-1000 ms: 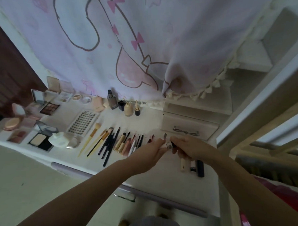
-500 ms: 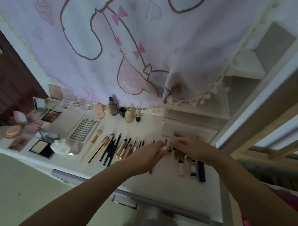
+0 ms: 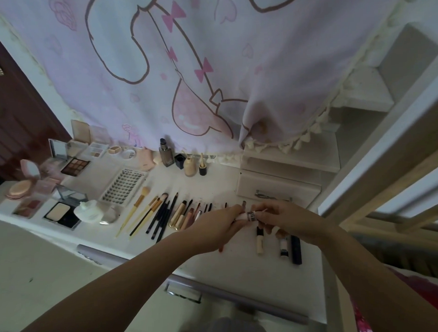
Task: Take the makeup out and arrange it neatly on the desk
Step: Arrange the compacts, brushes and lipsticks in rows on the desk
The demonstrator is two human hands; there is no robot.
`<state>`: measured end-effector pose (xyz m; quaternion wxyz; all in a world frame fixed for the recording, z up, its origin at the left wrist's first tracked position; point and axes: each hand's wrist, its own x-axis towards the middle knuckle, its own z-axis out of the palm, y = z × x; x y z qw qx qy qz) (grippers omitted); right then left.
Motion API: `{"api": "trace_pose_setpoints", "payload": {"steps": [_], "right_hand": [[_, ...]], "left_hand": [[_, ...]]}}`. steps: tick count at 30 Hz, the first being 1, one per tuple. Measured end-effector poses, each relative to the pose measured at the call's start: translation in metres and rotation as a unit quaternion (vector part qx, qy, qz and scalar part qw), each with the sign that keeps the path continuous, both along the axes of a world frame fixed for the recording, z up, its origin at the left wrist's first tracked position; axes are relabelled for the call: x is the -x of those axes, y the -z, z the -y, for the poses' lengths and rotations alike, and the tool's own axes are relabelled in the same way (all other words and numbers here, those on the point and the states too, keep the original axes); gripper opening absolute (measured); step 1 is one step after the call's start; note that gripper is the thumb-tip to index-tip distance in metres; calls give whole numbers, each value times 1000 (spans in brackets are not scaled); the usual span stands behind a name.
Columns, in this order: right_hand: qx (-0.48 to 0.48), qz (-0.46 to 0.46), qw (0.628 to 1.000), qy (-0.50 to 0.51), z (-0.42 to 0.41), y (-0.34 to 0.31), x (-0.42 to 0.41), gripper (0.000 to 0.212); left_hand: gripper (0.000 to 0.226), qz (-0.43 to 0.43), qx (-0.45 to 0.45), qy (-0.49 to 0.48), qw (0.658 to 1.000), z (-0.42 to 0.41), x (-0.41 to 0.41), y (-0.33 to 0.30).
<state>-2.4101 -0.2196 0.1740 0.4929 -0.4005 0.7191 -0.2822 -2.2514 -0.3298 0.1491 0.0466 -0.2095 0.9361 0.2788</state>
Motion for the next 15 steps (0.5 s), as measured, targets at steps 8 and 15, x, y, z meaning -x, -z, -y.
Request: {"api": "trace_pose_setpoints", "payload": {"steps": [8, 15], "right_hand": [[-39, 49, 998, 6, -7, 4, 7, 23], [-34, 28, 999, 10, -5, 6, 3, 28]], "left_hand": [[30, 6, 2, 15, 1000, -1, 2, 1], [29, 4, 7, 24, 1000, -3, 5, 3]]}}
